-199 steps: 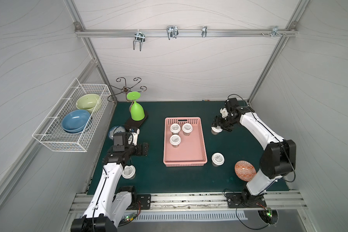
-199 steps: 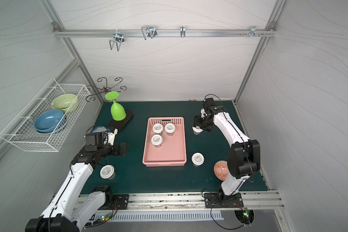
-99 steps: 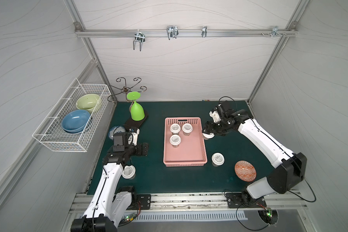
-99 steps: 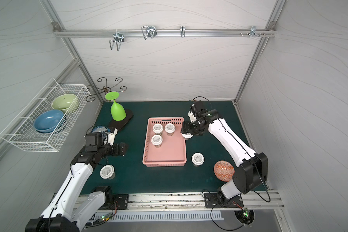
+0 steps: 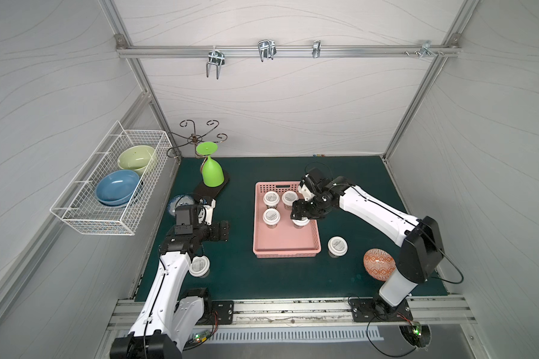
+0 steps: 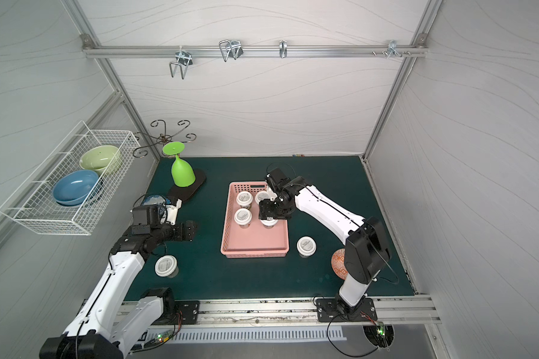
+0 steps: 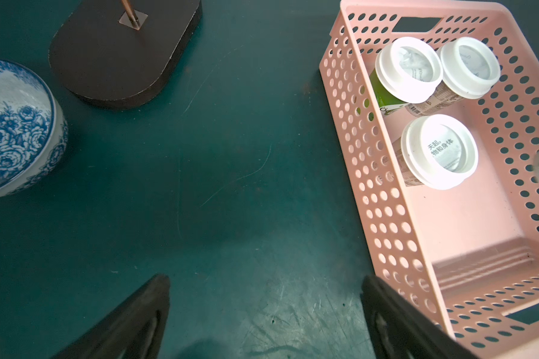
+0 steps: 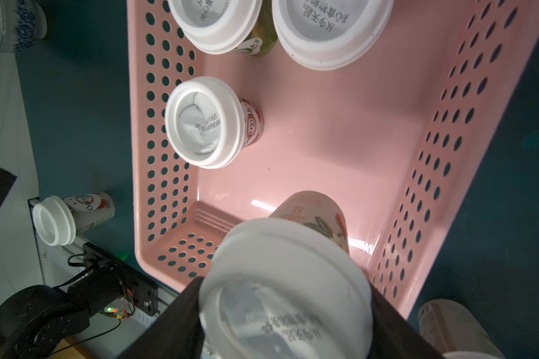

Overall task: Put the yogurt in the basket
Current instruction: Place the yogurt in the basket.

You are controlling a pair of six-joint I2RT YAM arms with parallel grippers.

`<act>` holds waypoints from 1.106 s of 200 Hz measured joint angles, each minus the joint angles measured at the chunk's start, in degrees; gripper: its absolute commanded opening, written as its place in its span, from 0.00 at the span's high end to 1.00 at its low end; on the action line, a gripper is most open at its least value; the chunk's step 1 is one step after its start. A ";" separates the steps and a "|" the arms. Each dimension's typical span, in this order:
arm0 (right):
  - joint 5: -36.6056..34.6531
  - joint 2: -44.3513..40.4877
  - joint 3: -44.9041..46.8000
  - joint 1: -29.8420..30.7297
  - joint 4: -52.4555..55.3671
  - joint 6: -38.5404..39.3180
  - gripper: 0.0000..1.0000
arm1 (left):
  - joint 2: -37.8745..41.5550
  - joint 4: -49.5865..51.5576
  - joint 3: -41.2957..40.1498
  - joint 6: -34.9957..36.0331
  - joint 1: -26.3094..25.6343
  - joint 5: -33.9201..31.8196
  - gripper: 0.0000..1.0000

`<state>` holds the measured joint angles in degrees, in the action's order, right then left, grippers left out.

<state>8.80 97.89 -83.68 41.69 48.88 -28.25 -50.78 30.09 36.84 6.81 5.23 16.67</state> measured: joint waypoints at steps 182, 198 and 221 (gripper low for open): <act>-1.79 15.19 -4.55 0.24 -7.34 1.29 0.11 | 0.00 0.00 0.00 -0.02 0.37 0.00 0.01; -2.32 15.19 -4.55 0.24 -7.30 1.66 0.09 | 0.00 0.02 0.00 -0.02 0.37 -0.09 0.01; -2.80 14.73 -4.50 0.24 -7.15 1.88 0.06 | 0.00 0.74 0.63 0.11 0.37 -0.55 0.01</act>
<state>6.00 112.62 -88.18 41.93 41.74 -26.37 -50.78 30.83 37.47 6.92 5.61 16.12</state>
